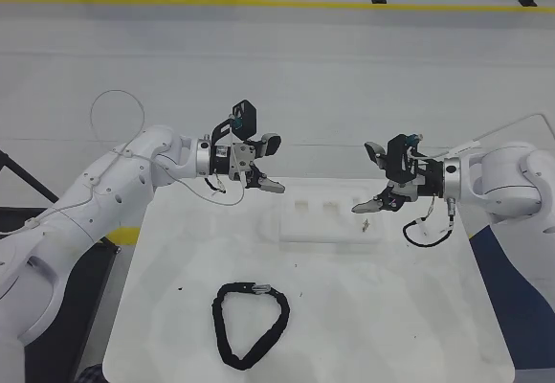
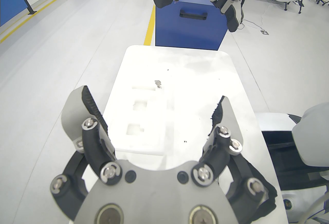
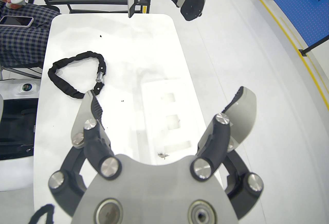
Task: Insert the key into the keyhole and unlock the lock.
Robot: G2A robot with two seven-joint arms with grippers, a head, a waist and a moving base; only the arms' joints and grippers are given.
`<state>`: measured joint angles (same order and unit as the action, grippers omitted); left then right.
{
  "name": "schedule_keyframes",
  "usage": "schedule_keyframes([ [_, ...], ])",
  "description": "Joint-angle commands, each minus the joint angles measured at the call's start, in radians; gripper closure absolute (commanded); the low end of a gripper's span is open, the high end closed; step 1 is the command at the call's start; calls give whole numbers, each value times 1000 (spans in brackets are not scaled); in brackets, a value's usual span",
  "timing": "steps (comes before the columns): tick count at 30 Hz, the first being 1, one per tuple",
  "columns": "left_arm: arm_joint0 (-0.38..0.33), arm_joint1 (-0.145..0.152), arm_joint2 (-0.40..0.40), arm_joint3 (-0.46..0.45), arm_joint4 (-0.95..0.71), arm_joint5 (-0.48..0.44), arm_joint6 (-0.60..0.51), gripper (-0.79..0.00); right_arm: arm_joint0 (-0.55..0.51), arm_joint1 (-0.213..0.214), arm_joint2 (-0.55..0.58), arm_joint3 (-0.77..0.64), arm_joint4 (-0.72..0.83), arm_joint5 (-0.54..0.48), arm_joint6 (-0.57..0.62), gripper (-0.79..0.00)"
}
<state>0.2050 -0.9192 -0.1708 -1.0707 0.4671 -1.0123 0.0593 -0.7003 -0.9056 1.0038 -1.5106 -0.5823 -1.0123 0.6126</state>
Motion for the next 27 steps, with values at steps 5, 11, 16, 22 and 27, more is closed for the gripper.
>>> schedule_keyframes([
  [5, 0, 0, 0, 0, 0, 0, 0, -785, 0, 0, 0, 0, 0, 0, 0, -784],
  [11, -48, 1, -16, 32, -20, 0, 17, -785, 31, -1, -6, 14, 9, 0, 1, -785],
  [16, -48, 1, -16, 32, -20, 0, 17, -785, -30, -1, -12, -4, -58, 119, -21, -785],
  [22, -48, 1, -16, 32, -20, 0, 17, -785, -67, -12, -35, 97, 51, 451, 119, -785],
  [27, -48, 1, -16, 32, -20, 0, 17, -785, -67, -33, -79, 213, 127, 618, 190, -785],
])
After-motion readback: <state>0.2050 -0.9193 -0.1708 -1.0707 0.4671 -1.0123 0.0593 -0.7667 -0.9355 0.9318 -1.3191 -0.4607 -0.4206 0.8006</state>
